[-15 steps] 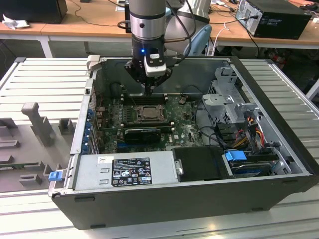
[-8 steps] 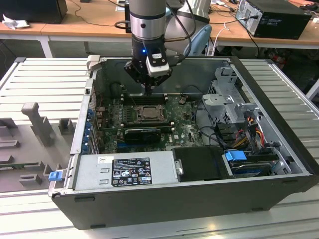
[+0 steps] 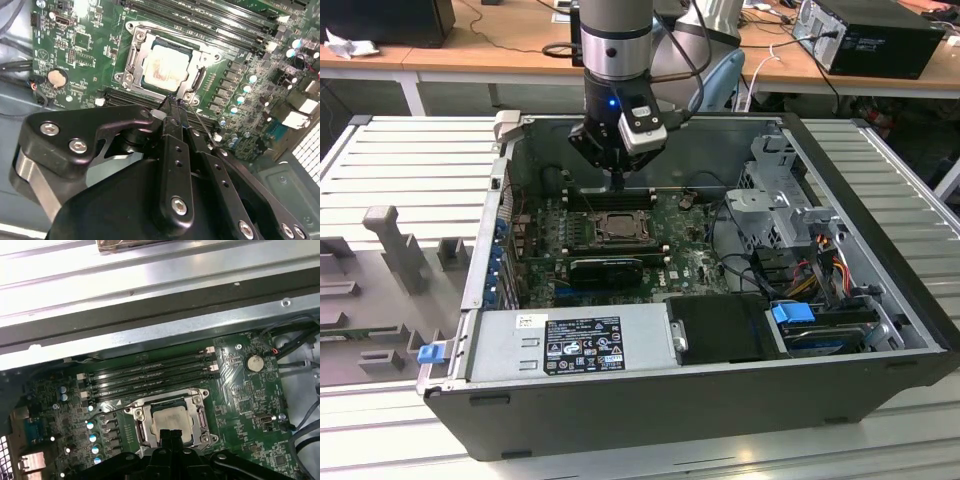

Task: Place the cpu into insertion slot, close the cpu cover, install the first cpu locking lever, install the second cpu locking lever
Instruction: 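Install the first cpu locking lever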

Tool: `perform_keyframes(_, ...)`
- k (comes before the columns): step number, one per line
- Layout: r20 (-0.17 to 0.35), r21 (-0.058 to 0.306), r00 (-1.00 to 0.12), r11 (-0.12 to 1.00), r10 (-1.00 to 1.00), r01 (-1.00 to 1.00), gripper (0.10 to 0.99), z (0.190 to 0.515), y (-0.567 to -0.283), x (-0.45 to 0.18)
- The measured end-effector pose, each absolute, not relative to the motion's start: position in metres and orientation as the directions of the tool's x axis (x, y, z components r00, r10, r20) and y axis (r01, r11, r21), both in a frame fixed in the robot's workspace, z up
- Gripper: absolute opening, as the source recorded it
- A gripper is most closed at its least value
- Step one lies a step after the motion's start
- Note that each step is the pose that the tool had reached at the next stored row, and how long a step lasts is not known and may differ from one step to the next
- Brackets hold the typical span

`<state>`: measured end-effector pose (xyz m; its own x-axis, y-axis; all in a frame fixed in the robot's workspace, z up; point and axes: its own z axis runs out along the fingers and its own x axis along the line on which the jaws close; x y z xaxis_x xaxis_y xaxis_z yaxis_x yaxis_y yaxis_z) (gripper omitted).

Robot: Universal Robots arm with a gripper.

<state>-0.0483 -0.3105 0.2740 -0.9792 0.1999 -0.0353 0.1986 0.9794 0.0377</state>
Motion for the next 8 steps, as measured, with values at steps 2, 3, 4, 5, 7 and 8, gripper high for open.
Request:
perform_keyframes(2,-0.035,0.038,-0.989,0.989,0.147,0.145,0.106,0.274,-0.3105,-0.0483)
perform_keyframes(3,-0.035,0.038,-0.992,0.993,0.117,0.116,0.106,0.2739,-0.3105,-0.0483)
perform_keyframes(4,-0.035,0.038,-0.995,0.995,0.093,0.092,0.106,0.2739,-0.3105,-0.0483)
perform_keyframes(5,-0.035,0.038,-0.997,0.997,0.072,0.071,0.106,0.2739,-0.3105,-0.0483)
perform_keyframes(7,-0.035,0.038,-0.999,0.999,0.028,0.026,0.106,0.2739,-0.3105,-0.0483)
perform_keyframes(8,-0.035,0.038,-0.999,0.999,0.012,0.01,0.106,0.2738,-0.3105,-0.0483)
